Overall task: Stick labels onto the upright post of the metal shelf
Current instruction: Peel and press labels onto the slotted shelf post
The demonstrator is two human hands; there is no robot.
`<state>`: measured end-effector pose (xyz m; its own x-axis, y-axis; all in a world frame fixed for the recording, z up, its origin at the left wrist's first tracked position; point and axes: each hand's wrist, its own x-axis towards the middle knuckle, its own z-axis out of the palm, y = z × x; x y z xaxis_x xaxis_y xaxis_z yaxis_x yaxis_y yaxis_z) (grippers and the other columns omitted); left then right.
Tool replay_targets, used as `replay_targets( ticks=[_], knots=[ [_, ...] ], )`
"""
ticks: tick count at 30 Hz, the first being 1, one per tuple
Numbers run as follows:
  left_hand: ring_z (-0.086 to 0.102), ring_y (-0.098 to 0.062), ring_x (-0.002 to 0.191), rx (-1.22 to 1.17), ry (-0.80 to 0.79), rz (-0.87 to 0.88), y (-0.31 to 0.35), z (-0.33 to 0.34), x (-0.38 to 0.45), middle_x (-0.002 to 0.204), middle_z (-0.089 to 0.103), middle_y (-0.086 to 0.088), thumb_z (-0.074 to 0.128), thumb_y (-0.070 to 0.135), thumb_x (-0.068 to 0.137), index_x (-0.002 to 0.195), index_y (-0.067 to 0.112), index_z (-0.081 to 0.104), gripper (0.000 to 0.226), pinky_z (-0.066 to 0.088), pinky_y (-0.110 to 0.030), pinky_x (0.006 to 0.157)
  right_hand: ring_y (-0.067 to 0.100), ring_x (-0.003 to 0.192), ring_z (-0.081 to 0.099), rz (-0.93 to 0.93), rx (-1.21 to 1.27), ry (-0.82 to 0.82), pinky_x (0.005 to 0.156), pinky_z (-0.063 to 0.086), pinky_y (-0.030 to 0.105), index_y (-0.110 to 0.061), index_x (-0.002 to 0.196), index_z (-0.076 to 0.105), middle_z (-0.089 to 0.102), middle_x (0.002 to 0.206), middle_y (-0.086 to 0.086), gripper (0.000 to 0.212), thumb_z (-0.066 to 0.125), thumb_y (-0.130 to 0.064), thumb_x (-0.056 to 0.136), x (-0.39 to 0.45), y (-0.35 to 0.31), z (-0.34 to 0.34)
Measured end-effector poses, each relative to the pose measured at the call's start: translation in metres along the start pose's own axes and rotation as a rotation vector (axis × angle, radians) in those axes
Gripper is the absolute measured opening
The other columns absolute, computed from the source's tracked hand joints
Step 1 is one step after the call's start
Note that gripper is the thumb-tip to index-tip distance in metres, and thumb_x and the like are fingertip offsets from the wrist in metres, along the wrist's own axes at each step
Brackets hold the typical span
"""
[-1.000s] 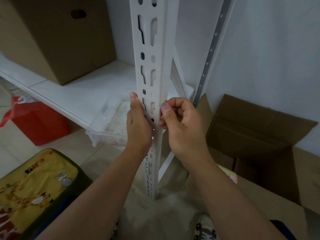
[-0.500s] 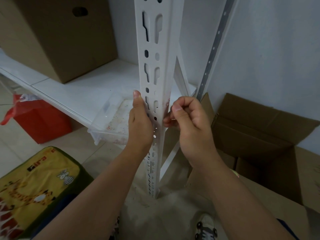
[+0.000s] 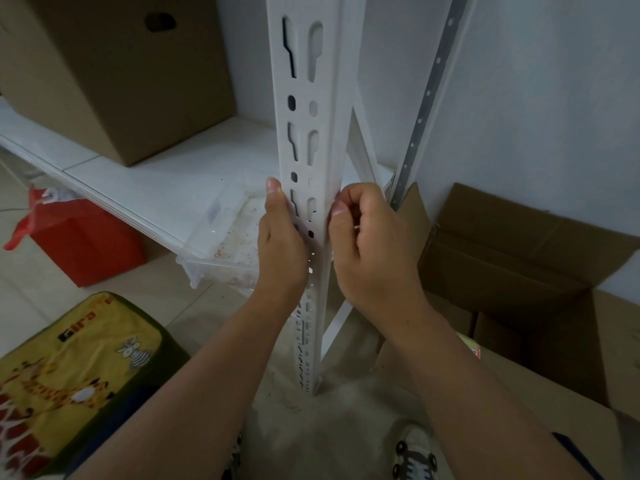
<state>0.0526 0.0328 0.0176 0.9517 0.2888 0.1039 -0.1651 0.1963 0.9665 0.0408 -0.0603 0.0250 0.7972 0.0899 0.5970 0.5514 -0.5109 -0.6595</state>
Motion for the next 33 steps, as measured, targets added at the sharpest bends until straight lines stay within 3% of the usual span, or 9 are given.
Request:
replay_targets(
  ticks=[4,12,17,22,28,30,31,33],
  knots=[
    [0.061,0.005,0.057,-0.030,0.002,-0.001,0.003,0.001,-0.002,0.054,0.064,0.017,0.020,0.047,0.102,0.050,0.049,0.066,0.069,0.052,-0.018,0.062,-0.001,0.056,0.044,-0.063,-0.096,0.015,0.056,0.038,0.005,-0.012,0.091,0.049,0.041,0.071,-0.014,0.015,0.040,-0.022,0.099,0.003,-0.002,0.000],
    [0.061,0.009,0.055,-0.075,0.002,0.000,0.008,0.005,-0.006,0.052,0.063,0.022,0.019,0.045,0.103,0.048,0.054,0.064,0.072,0.051,-0.013,0.059,-0.003,0.063,0.048,0.018,0.034,-0.010,0.054,0.037,0.007,-0.013,0.092,0.047,0.044,0.070,-0.014,0.012,0.041,-0.020,0.100,0.002,-0.004,0.001],
    [0.063,0.010,0.059,-0.057,0.000,0.020,0.005,0.005,-0.004,0.055,0.065,0.024,0.018,0.043,0.104,0.050,0.057,0.064,0.072,0.050,-0.010,0.058,-0.007,0.068,0.050,-0.027,-0.006,0.014,0.056,0.038,0.004,-0.011,0.092,0.047,0.040,0.072,-0.018,0.014,0.041,-0.020,0.099,0.000,-0.003,0.003],
    [0.060,0.007,0.054,-0.012,0.017,0.018,0.003,0.003,-0.002,0.053,0.062,0.017,0.020,0.048,0.102,0.047,0.050,0.064,0.071,0.050,-0.015,0.059,0.009,0.076,0.052,0.017,0.017,-0.021,0.057,0.046,0.017,-0.019,0.090,0.044,0.046,0.075,-0.015,0.008,0.042,-0.023,0.098,-0.013,0.001,0.007],
    [0.060,0.006,0.053,0.030,0.004,0.038,0.001,0.000,-0.002,0.053,0.063,0.018,0.018,0.046,0.103,0.052,0.051,0.066,0.070,0.050,-0.011,0.055,0.004,0.063,0.052,0.078,0.227,-0.006,0.053,0.040,0.012,-0.018,0.089,0.050,0.050,0.069,-0.012,0.009,0.047,-0.016,0.097,-0.014,-0.006,0.005],
    [0.059,0.007,0.052,0.061,0.030,0.039,0.001,0.000,-0.002,0.052,0.063,0.017,0.018,0.046,0.103,0.054,0.043,0.068,0.070,0.047,-0.009,0.052,0.012,0.061,0.053,0.131,0.353,-0.020,0.052,0.046,0.024,-0.021,0.088,0.052,0.052,0.067,-0.005,0.010,0.047,-0.016,0.096,-0.015,-0.008,0.003],
    [0.059,0.009,0.054,0.074,0.055,0.049,0.000,0.000,-0.002,0.055,0.064,0.016,0.018,0.045,0.103,0.059,0.037,0.069,0.068,0.047,-0.006,0.052,0.016,0.061,0.054,0.165,0.413,-0.021,0.055,0.049,0.030,-0.021,0.088,0.053,0.055,0.068,0.000,0.011,0.047,-0.015,0.096,-0.014,-0.009,0.001],
    [0.061,0.009,0.070,0.104,0.100,0.105,-0.005,0.000,-0.001,0.074,0.067,0.011,0.019,0.046,0.103,0.081,0.031,0.065,0.053,0.047,-0.007,0.066,0.019,0.062,0.055,0.231,0.553,-0.019,0.059,0.051,0.029,-0.013,0.090,0.056,0.056,0.067,0.005,0.010,0.048,-0.010,0.095,-0.013,-0.008,-0.003]
  ],
)
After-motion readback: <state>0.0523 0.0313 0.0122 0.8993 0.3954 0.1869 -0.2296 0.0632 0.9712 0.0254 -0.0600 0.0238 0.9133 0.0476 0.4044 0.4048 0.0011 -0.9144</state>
